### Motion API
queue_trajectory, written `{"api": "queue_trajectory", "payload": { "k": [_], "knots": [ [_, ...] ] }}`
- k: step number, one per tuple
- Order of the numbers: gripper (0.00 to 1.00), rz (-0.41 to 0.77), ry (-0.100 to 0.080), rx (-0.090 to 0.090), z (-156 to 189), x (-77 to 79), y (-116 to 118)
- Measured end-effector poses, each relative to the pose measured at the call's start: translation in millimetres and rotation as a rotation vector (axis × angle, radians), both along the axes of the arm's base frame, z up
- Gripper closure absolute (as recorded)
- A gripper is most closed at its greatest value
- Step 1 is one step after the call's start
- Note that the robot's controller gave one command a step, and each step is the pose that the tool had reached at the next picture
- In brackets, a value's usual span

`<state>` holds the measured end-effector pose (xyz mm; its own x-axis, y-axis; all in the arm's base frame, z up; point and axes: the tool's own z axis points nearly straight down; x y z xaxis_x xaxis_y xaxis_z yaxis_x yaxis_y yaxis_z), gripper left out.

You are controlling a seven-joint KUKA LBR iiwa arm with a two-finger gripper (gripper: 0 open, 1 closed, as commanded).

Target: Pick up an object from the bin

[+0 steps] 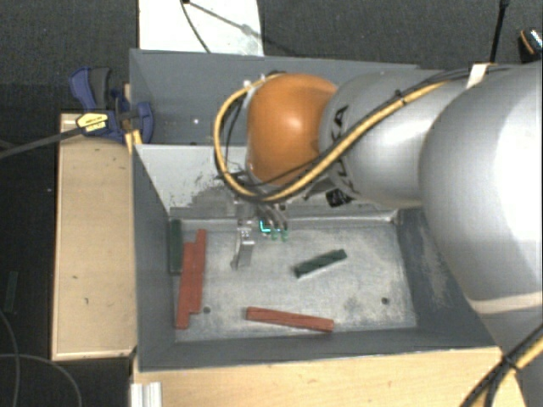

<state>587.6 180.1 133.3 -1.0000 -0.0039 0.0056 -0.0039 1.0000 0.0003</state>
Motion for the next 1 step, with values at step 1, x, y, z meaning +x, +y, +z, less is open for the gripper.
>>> {"api": "queue_trajectory", "payload": {
  "k": [1],
  "knots": [
    [0.0,0.129,-0.003,-0.004,-64.8,-20.0,-155.5]
  ]
}}
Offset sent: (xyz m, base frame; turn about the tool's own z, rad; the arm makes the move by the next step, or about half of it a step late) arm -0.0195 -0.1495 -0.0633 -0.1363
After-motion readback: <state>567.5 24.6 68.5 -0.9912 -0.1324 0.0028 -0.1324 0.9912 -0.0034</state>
